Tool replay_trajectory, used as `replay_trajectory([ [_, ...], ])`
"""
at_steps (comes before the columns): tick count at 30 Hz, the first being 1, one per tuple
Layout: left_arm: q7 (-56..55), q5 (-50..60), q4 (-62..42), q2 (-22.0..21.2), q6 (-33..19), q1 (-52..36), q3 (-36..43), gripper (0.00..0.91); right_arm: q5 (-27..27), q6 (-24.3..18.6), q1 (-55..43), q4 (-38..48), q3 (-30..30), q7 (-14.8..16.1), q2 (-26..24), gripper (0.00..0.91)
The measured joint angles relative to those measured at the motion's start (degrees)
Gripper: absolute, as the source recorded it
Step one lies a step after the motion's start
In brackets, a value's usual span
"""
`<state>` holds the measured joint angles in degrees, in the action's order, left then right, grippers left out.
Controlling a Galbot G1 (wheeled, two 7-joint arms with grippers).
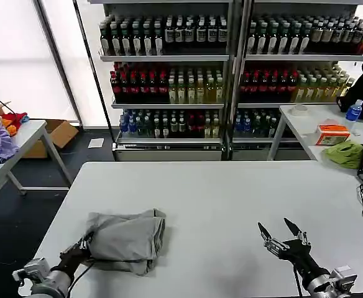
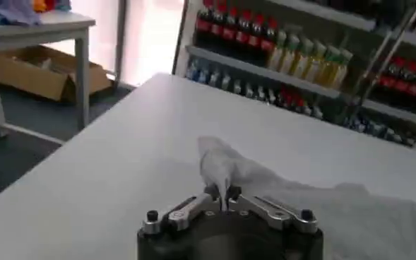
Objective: Fold and organize the clothes.
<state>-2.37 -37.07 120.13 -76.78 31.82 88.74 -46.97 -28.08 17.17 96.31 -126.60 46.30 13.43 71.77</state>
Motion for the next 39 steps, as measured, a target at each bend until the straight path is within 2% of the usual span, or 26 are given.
replay_trajectory([
  [5, -1.77, -8.94, 2.10, 2.38, 0.55, 0.85, -6.19, 0.030, -0.45, -0.44, 0.16, 0.50, 0.02, 0.01, -0.06, 0.907],
  [12, -4.84, -20.65, 4.40, 8.75, 0.89, 2.17, -15.70, 0.030, -1.00, -1.12, -0.08, 0.88, -0.22, -0.04, -0.16, 0.907],
  [20, -9.48, -27.15, 9.91, 12.14, 1.12, 2.48, -19.09, 0.030, -1.09, -2.12, 0.03, 1.57, 0.15, -0.19, 0.46, 0.907],
  [26, -13.55, -26.88, 15.38, 10.83, 1.13, 1.85, -12.52, 0.030, -0.61, -2.72, 0.58, 1.62, 0.25, -0.23, 1.10, 0.907],
  [34, -17.16, -20.16, 17.88, 7.43, 1.15, -1.42, 7.60, 0.040, 0.71, -2.80, 1.48, 0.91, 0.12, -0.54, 2.67, 0.907],
  [35, -17.36, -18.98, 17.51, 7.01, 1.15, -2.03, 10.41, 0.101, 0.89, -2.78, 1.58, 0.76, 0.11, -0.62, 2.87, 0.907],
  [36, -17.54, -17.87, 16.83, 6.50, 1.15, -2.71, 13.46, 0.373, 0.99, -2.70, 1.70, 0.59, 0.09, -0.76, 3.09, 0.907],
  [37, -17.72, -16.95, 16.02, 5.87, 1.15, -3.42, 16.13, 0.907, 1.01, -2.55, 1.90, 0.35, -0.05, -0.87, 3.34, 0.907],
  [39, -17.96, -15.37, 13.77, 4.51, 1.13, -5.35, 21.60, 0.907, 1.01, -2.20, 2.23, -0.12, -0.33, -1.10, 3.49, 0.907],
])
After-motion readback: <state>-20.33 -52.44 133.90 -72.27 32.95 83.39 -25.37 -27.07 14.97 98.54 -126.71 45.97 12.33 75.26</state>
